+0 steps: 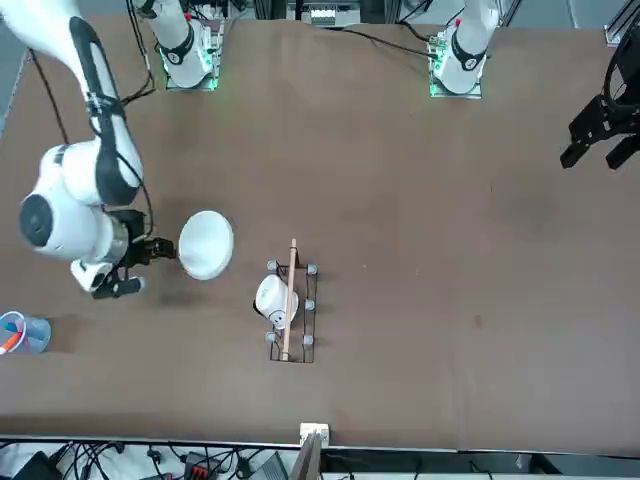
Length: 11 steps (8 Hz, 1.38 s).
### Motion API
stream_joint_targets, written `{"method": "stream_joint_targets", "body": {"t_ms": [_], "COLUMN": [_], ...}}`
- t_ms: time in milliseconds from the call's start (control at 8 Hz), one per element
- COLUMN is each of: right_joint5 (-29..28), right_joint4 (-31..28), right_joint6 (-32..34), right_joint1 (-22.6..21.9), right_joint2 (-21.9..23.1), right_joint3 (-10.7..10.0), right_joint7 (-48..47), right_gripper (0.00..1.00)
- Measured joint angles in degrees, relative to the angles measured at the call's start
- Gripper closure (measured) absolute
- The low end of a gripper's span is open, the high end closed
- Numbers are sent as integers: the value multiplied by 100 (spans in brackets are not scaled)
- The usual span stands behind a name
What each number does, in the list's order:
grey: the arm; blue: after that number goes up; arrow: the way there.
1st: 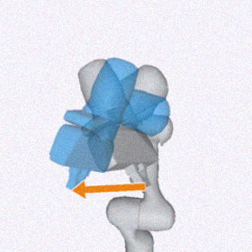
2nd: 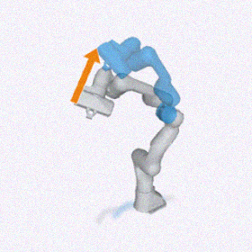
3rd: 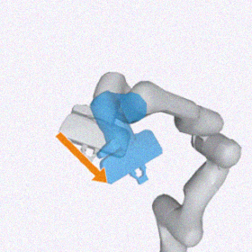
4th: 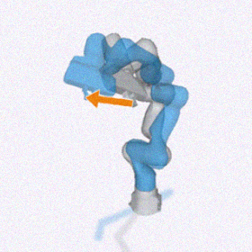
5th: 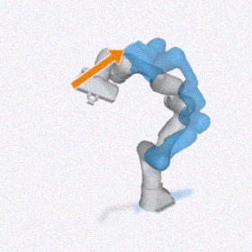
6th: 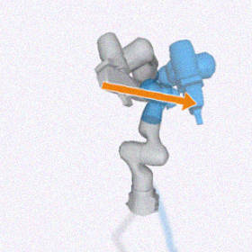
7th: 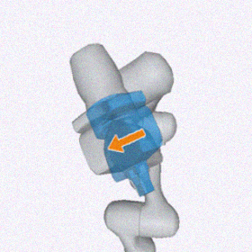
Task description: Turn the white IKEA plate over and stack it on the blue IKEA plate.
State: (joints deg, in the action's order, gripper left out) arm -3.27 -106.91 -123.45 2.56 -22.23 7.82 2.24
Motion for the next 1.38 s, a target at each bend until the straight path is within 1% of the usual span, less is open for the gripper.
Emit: {"method": "stream_joint_targets", "body": {"t_ms": [125,250,500,625,875,1375], "right_joint5": [-1,-1,-1,-1,-1,-1], "right_joint4": [-376,-534,-668,-745,-872,-890], "right_joint6": [-260,-408,-674,-837,-1096,-1199], "right_joint1": [-79,-253,-682,-790,-824,-905], "right_joint2": [113,142,75,-5,-141,-295], "right_joint3": [13,25,36,36,33,33], "right_joint7": [-319,-749,-1480,-1618,-1699,-1931], "right_gripper": [0,0,0,0,0,0]}}
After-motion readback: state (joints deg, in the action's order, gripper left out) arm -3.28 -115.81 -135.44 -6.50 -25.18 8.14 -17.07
